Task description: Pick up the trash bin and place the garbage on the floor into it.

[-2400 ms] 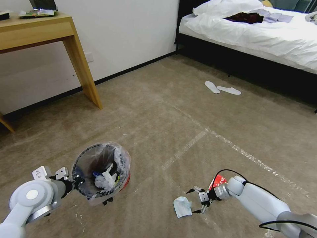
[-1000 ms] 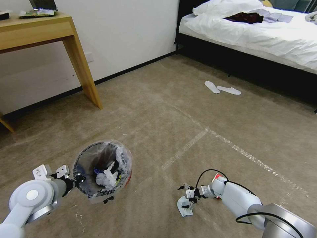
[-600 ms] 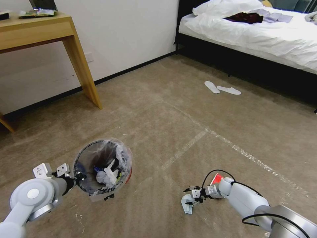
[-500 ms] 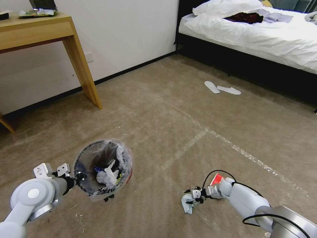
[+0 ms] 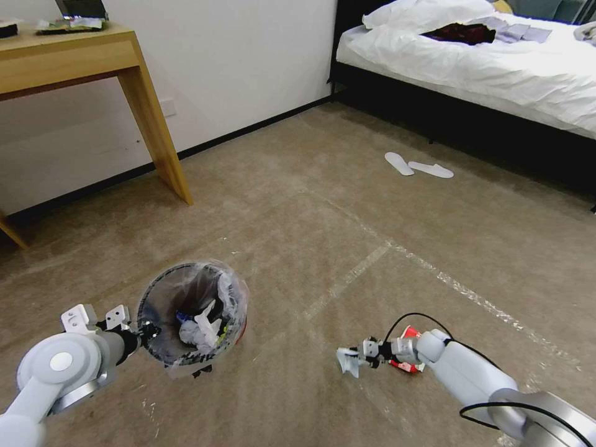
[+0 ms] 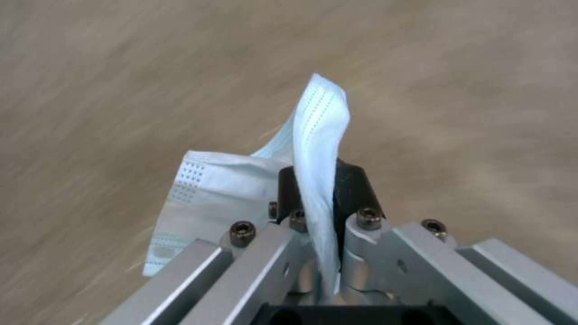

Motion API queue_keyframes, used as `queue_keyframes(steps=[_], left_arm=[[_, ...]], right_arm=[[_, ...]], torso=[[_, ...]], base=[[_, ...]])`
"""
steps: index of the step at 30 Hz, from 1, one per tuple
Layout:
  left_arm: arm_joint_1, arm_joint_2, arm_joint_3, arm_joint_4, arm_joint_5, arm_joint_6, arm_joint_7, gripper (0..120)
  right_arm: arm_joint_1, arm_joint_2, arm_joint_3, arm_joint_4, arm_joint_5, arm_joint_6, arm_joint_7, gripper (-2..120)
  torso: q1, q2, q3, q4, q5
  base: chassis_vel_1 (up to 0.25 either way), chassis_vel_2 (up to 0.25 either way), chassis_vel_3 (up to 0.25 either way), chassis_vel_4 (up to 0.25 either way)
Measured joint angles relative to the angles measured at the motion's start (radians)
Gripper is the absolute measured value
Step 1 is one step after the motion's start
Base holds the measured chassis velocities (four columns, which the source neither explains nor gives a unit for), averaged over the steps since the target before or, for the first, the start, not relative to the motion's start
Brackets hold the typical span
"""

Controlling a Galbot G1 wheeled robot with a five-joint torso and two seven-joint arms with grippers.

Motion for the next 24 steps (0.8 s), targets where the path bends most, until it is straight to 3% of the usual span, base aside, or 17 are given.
queue_keyframes(steps=[2, 3, 6, 7, 11, 13, 19, 24], left_arm=[[0.000, -0.001, 0.004, -0.001, 0.000, 0.000, 0.000, 0], [-0.002, -0.002, 0.012, -0.001, 0.000, 0.000, -0.001, 0], [-0.007, -0.001, 0.022, -0.001, -0.001, 0.000, -0.001, 0], [-0.016, 0.004, 0.027, 0.001, -0.006, 0.001, 0.000, 0], [-0.029, 0.009, 0.031, 0.011, -0.012, 0.002, 0.001, 0], [-0.044, 0.018, 0.038, 0.031, -0.019, 0.004, 0.009, 0], [-0.053, 0.023, 0.058, 0.056, -0.014, 0.006, 0.016, 0], [-0.074, 0.027, 0.075, 0.057, -0.019, 0.007, 0.016, 0]], right_arm=[[-0.005, -0.018, 0.027, 0.042, 0.041, -0.005, 0.002, 0], [-0.012, -0.053, 0.087, 0.130, 0.123, -0.005, 0.020, 0], [-0.017, -0.100, 0.165, 0.254, 0.201, -0.010, 0.061, 0], [-0.019, -0.136, 0.216, 0.337, 0.291, -0.022, 0.084, 0], [-0.019, -0.173, 0.277, 0.443, 0.386, -0.038, 0.113, 0], [-0.008, -0.200, 0.354, 0.587, 0.488, -0.061, 0.175, 0], [0.020, -0.217, 0.406, 0.758, 0.605, -0.106, 0.226, 0], [0.048, -0.238, 0.355, 0.859, 0.737, -0.122, 0.202, 0]], torso=[[0.000, 0.000, 0.000, 0.0001, 0.0000], [0.000, 0.000, 0.000, 0.0003, -0.0001], [0.000, 0.000, 0.000, 0.0006, -0.0002], [0.000, 0.000, 0.000, 0.0006, -0.0003], [0.000, 0.000, 0.000, -0.0002, -0.0002], [0.000, 0.000, 0.000, 0.0000, -0.0003], [0.000, 0.000, 0.000, 0.0006, -0.0006], [0.000, 0.000, 0.000, -0.0001, -0.0003]], base=[[0.000, 0.000, 0.000, 0.000], [0.000, 0.000, 0.000, 0.000], [0.000, 0.000, 0.000, 0.000], [0.000, 0.000, 0.000, 0.000], [0.000, 0.000, 0.000, 0.000], [0.000, 0.000, 0.000, 0.000], [0.000, 0.000, 0.000, 0.000], [0.000, 0.000, 0.000, 0.000]])
